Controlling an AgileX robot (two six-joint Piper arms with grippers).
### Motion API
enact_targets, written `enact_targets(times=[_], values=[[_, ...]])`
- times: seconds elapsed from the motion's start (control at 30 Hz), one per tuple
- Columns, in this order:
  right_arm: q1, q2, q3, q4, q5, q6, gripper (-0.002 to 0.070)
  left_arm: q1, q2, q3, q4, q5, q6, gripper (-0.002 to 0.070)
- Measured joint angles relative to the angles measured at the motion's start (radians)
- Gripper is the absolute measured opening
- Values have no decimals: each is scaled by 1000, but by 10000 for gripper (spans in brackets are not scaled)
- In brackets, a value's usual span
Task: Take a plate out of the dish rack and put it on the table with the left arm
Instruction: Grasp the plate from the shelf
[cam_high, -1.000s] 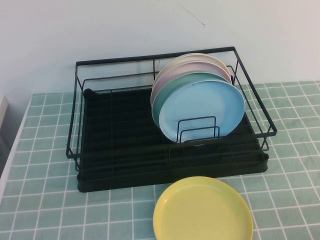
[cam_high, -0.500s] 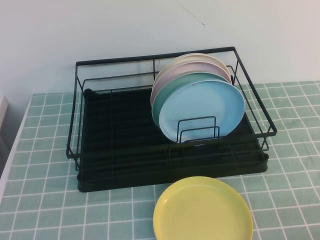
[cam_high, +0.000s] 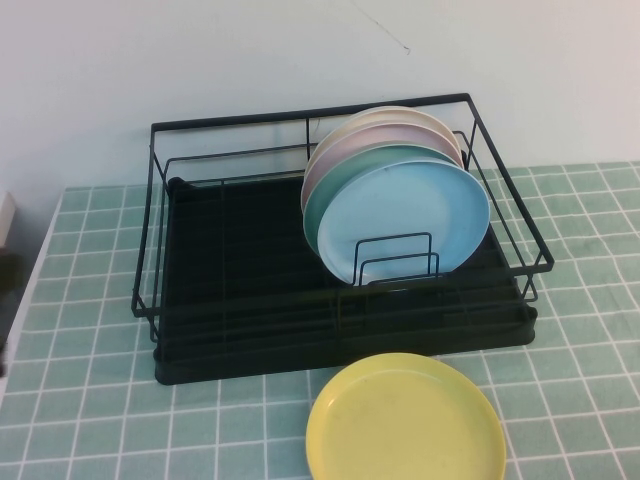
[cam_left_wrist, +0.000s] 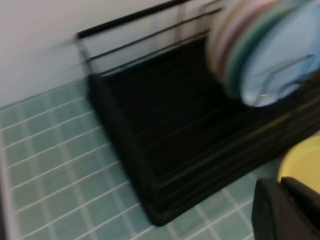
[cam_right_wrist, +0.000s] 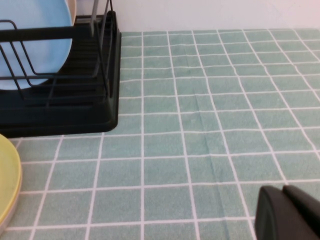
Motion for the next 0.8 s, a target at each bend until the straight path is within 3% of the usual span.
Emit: enact_targets(times=[0.1,0.2,0.43,0.63,0.8], values=[[0,0,0,0,0,0,-2,-35,93,-53,-142,65,140,-3],[0,0,0,0,0,0,-2,-67,210,-124,-188,102,198,-3],[0,0,0,0,0,0,-2,-164,444,-308,-193,129,218,-3],[0,0,0,0,0,0,-2,-317,633,-474,-163,157,209,-3],[0,0,0,0,0,0,-2,-376,768,-559,-204,153,217,-3]])
